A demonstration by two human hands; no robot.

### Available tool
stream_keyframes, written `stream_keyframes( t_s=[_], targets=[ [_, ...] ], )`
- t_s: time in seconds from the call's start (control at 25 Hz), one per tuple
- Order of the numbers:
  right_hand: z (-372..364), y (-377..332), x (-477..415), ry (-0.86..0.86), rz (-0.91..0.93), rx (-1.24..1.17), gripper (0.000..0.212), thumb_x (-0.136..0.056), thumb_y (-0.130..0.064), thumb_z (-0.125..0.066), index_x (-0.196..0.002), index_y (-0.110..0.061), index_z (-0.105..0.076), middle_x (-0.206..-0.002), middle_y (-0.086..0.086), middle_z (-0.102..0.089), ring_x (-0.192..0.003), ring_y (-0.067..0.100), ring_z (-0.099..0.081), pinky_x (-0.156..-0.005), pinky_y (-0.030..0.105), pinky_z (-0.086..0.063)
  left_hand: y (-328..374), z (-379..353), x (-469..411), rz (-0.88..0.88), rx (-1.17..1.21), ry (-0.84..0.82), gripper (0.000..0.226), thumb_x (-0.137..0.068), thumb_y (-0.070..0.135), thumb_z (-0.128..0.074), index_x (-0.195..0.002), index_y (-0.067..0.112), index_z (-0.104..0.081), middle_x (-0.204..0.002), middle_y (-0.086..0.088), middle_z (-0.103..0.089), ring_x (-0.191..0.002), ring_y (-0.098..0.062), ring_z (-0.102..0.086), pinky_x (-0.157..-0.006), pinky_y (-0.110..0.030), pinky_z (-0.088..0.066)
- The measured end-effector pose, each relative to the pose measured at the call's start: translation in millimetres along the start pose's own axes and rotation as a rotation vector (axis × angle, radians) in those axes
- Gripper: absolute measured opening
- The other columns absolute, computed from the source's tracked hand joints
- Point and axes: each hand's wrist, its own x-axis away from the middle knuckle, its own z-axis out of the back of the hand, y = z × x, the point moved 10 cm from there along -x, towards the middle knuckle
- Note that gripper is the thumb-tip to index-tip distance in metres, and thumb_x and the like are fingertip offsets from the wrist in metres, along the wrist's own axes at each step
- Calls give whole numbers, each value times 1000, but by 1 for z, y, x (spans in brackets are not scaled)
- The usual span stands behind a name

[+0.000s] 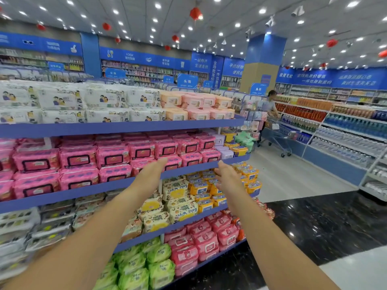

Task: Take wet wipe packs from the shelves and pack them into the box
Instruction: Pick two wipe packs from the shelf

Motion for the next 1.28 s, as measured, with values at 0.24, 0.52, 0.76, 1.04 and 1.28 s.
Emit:
stream_keyframes(
  t_s=[0.24, 0.52, 0.76, 1.04, 1.28],
  targets=[
    [68, 54, -17, 20, -85, 5, 58, -102, -57, -37, -152, -26, -37, -155, 0, -41, -141, 25, -41, -116, 53, -35, -25, -97, -6, 88, 69, -63, 63, -102, 64, -34, -152, 26, -39, -154, 2, -45, -142, -24, -42, -117, -50, -32],
    [92, 155, 1, -28, -254, 16, 58, -102, -57, -39, -152, -28, -37, -156, -1, -40, -142, 24, -40, -117, 52, -34, -98, -168, 22, 265, 136, -100, 63, -102, 63, -34, -154, 27, -38, -156, 3, -44, -143, -24, -40, -118, -50, -31],
    [-33, 205, 21, -275, -332, 95, 59, -98, -61, -39, -149, -29, -40, -151, -3, -45, -136, 21, -45, -114, 50, -37, -178, -64, 69, 451, 122, 89, 67, -100, 66, -34, -154, 27, -38, -155, 4, -44, -142, -24, -42, -117, -48, -32],
    [-251, 206, 97, -556, -348, 188, 59, -101, -58, -36, -152, -28, -36, -156, -3, -40, -140, 23, -41, -115, 49, -36, -279, 144, 165, 604, 158, 417, 62, -104, 59, -36, -154, 23, -36, -154, -3, -45, -140, -27, -43, -115, -47, -34],
    [-424, 240, 181, -671, -407, 215, 59, -104, -55, -37, -154, -24, -34, -158, -1, -38, -143, 23, -38, -118, 50, -33, -380, 298, 254, 674, 271, 534, 64, -99, 64, -42, -150, 25, -44, -150, -1, -47, -139, -27, -44, -111, -43, -35]
  ],
)
